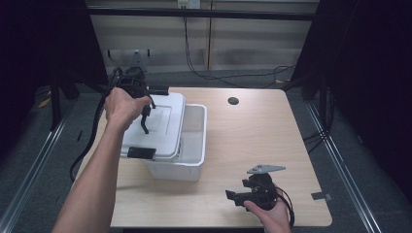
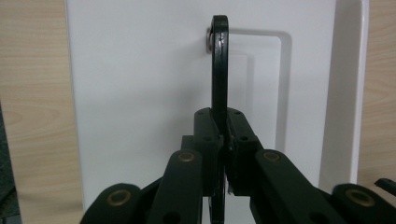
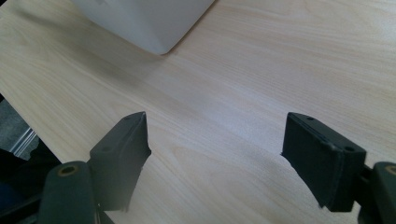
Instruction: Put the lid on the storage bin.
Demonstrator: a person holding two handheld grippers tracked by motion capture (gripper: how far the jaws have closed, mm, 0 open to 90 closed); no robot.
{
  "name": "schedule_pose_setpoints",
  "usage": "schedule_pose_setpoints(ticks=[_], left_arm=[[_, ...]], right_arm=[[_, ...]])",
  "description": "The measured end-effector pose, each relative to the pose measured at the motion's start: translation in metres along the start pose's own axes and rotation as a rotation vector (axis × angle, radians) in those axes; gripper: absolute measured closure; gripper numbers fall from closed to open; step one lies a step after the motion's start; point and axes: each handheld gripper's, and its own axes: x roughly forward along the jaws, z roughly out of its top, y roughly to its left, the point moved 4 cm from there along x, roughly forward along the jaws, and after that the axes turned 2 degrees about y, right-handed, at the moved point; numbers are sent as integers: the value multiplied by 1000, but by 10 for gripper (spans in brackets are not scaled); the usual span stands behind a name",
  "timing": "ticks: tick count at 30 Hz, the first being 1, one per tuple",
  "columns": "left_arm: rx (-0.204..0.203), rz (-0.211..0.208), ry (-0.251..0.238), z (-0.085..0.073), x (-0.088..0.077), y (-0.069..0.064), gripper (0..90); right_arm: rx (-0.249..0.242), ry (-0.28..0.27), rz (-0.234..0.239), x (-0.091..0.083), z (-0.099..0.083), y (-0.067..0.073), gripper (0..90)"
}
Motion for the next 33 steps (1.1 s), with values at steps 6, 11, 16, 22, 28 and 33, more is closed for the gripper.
schedule_pose_setpoints(ticks=[6,11,16,22,28,33], left_arm=[[-4,-8,17,-2,4,-6,849],[-2,-13,1,-1,7,-13,849],[20,-16,11,-1,10,-25,848],[39,-29,11,-1,12,-38,849],[43,-43,20,-1,13,-47,849],[44,-72,21,-1,17,-54,849]], right_arm=[[-9,4,-1,0,0,0,224],[-6,4,-2,0,0,1,223],[-5,3,-3,0,0,0,223],[-9,2,-5,0,0,0,223],[-3,5,-3,-1,0,0,223],[-6,5,-4,-1,-1,0,223]])
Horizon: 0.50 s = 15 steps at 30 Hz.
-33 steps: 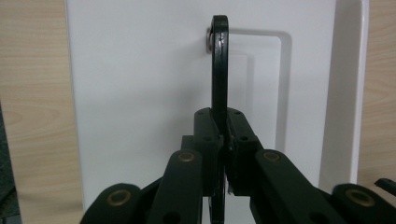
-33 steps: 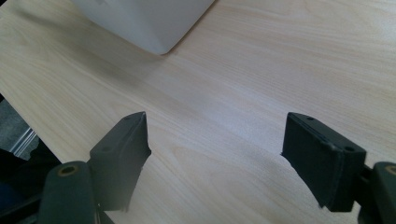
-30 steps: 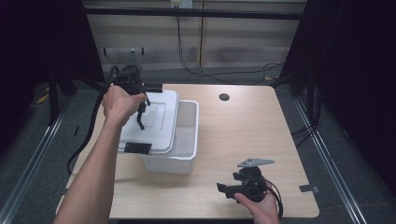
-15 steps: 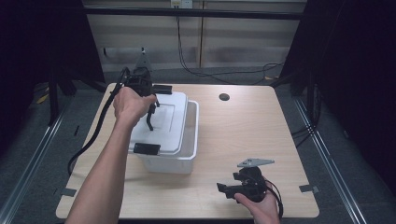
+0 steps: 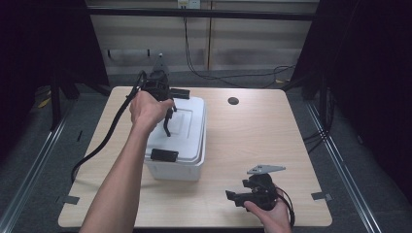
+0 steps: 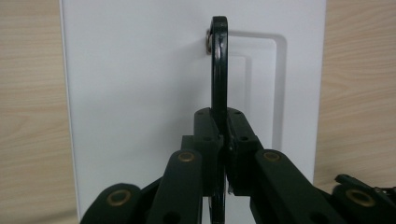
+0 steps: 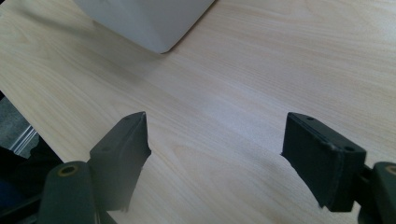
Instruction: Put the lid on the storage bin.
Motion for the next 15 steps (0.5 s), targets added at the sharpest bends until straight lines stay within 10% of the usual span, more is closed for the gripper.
schedule_pose_setpoints(ticks=[15], left_arm=[[-24,4,-5,-3,14,-7,848]], right_arm=[[0,-2,5,0,0,0,223]])
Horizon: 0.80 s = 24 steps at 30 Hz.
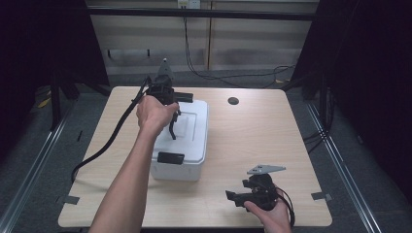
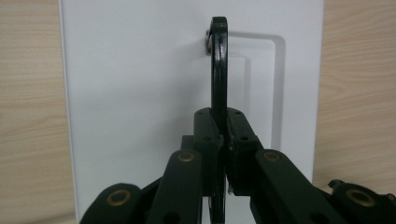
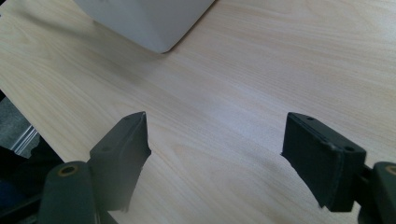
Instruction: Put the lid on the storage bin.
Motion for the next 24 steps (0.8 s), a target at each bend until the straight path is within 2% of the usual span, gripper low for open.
schedule_pose_setpoints(ticks=[5,12,17,24], left_arm=[[-17,2,-2,-1,2,1,848],[-13,2,6,-1,3,2,848],[-20,22,5,-1,7,2,848],[-7,21,14,0,8,3,847]], right_arm=[[5,2,-3,0,0,0,223],[1,-1,-1,0,0,0,223],[5,3,-1,0,0,0,223],[5,3,-2,-1,0,0,223]])
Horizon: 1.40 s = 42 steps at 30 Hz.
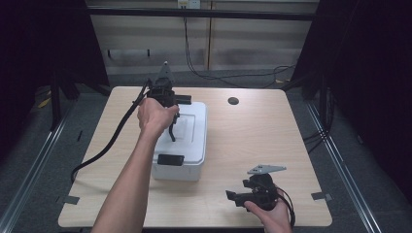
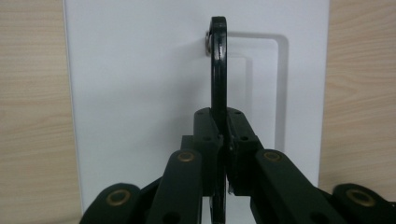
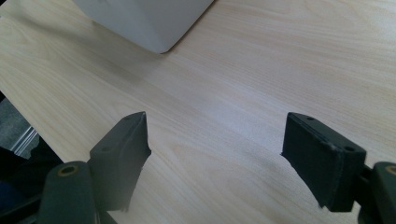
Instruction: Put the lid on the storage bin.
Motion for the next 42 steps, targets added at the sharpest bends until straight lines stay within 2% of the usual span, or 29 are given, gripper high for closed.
schedule_pose_setpoints(ticks=[4,6,12,15,17,18,21,27,29,31,34,36,40,42], left_arm=[[6,16,-14,1,1,-1,845],[36,22,-5,1,2,-2,839],[43,25,5,2,3,-1,826],[65,26,11,3,5,-1,807],[92,34,14,2,7,-2,772],[127,40,31,2,6,-2,746],[117,41,10,4,6,-1,702],[151,15,-24,5,1,1,506],[163,15,-14,6,0,3,449],[176,-2,-34,7,-4,3,393],[215,5,-24,7,-6,8,348],[220,-1,-39,7,-9,10,310],[266,-38,-67,7,-17,12,289],[304,-32,-64,5,-18,12,275]], right_arm=[[0,-1,-2,0,0,0,223],[-1,-1,-1,0,0,0,223],[-5,-4,1,1,0,0,224],[-1,-1,-1,0,0,0,224],[-2,-1,0,0,0,1,224],[-7,-3,2,1,0,0,224],[-4,3,2,1,0,1,224],[-2,2,2,1,0,1,224],[-3,3,3,1,0,1,224],[-3,3,4,1,0,1,224],[-3,4,2,2,0,1,224],[-2,3,3,2,1,1,224],[-1,3,3,2,1,1,224],[-4,1,3,3,1,0,224]])
